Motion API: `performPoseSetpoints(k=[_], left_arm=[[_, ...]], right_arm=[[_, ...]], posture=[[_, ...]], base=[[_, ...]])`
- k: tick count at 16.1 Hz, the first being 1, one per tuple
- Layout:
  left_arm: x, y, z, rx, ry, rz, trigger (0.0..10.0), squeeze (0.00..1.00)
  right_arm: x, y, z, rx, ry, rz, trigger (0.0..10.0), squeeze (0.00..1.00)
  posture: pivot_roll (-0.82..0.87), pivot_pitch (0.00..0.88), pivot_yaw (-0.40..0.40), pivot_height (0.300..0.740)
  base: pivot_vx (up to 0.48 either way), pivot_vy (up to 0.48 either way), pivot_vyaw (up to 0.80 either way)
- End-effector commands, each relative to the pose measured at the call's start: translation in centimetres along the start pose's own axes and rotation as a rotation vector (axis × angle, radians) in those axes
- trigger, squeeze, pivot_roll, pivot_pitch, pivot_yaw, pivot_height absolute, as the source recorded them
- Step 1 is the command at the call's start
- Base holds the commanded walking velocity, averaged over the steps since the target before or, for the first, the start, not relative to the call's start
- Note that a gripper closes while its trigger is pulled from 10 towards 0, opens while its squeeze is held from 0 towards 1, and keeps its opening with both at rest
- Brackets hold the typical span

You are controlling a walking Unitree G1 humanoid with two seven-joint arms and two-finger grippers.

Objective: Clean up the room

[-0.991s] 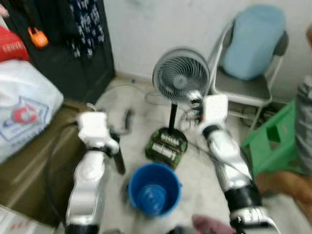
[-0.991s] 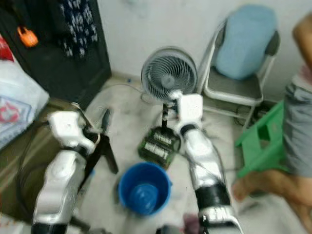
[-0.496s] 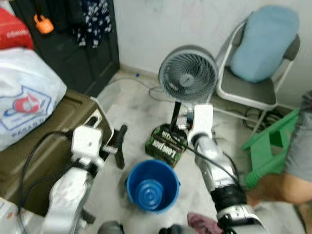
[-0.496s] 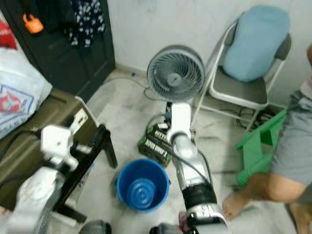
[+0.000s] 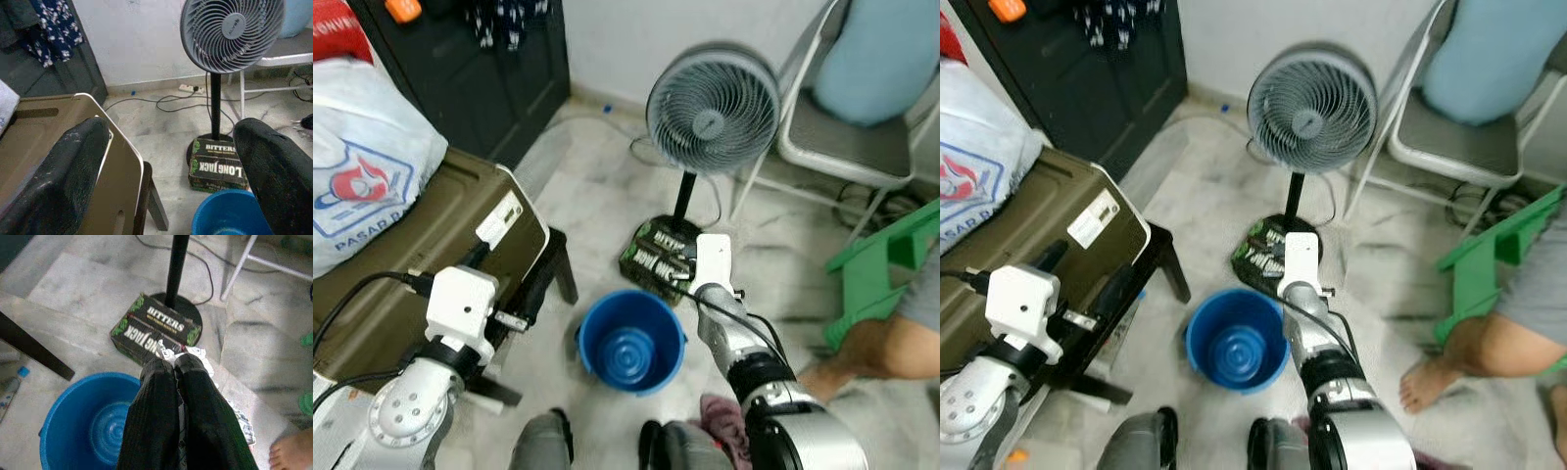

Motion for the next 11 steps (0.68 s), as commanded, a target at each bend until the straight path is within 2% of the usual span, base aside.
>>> performPoseSetpoints(k=[1,4,11], left_arm=[[0.3,0.1,-0.4,-0.011,-0.014,0.001,10.0,0.00],[0.3,0.4,-0.8,-0.008,-0.026,-0.004,10.0,0.00],[0.3,0.7,-0.7,-0.006,-0.035,-0.013,10.0,0.00]], right_arm=[[-0.6,-0.2,0.1,-0.015,-0.030,0.006,10.0,0.00],[-1.1,-0.8,0.2,-0.014,-0.064,0.039,10.0,0.00],[-0.4,-4.5,-0.2,0.104,-0.049,0.046,10.0,0.00]], posture=[[0.25,0.273,-0.011,0.740],[0.26,0.278,-0.016,0.740],[0.25,0.279,-0.026,0.740]], base=[[0.000,0.000,0.00],[0.000,0.000,0.00],[0.000,0.000,0.00]])
Point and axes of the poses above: a point about 5 cm out from each wrist's last joint towards the gripper, its own z axis pointing out of the wrist towards the gripper, its own x axis along the axis of the wrist's last joint, y = z × x, the point moved 2 cm from there along z, pointing out of the wrist towards the gripper, and after that the axes turned 2 degrees about z, right-handed, at the moved point
